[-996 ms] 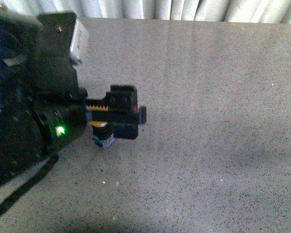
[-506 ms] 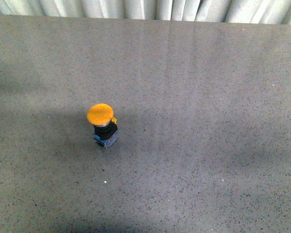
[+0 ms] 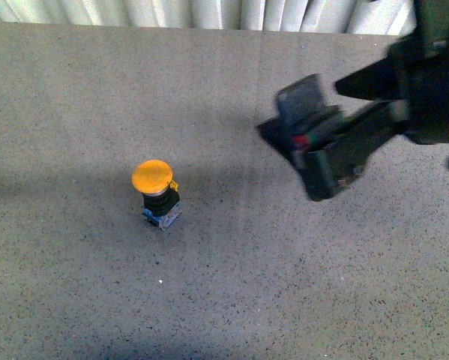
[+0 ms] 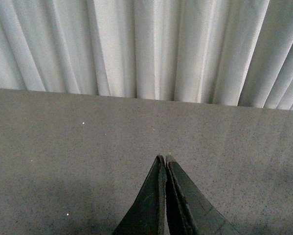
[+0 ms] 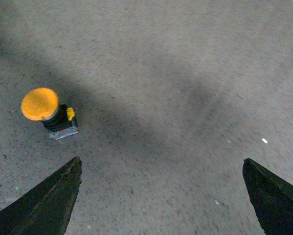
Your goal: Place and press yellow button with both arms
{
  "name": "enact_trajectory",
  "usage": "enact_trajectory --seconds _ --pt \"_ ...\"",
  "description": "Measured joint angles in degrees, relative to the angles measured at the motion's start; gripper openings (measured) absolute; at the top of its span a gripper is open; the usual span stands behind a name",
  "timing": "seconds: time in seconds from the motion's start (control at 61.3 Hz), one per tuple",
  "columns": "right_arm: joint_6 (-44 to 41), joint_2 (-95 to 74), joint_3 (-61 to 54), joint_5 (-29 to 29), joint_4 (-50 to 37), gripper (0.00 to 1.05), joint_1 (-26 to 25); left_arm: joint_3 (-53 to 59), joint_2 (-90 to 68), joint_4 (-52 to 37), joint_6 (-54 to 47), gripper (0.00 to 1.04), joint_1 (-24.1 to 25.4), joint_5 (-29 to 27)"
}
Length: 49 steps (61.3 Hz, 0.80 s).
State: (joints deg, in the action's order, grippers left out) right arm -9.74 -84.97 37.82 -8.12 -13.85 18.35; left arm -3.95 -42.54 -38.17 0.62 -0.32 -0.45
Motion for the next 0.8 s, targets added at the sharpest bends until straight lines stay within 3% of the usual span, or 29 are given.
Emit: enact_trajectory --seconds 0.114,0.277,0.8 --pt "-3.3 -8.5 6.8 -1.4 -0.3 0.96 4.6 2.3 1.7 -1.4 0.0 0.01 0.1 0.5" --pt "-5.5 -14.5 14.0 -1.6 1.2 0.93 8.6 3.2 6.8 3.5 0.0 0.01 0.1 0.4" --pt "-3.1 -24.9 24.0 -7.4 6.0 0.09 12.3 3.2 21.9 17.6 0.0 0.01 0.1 0.5"
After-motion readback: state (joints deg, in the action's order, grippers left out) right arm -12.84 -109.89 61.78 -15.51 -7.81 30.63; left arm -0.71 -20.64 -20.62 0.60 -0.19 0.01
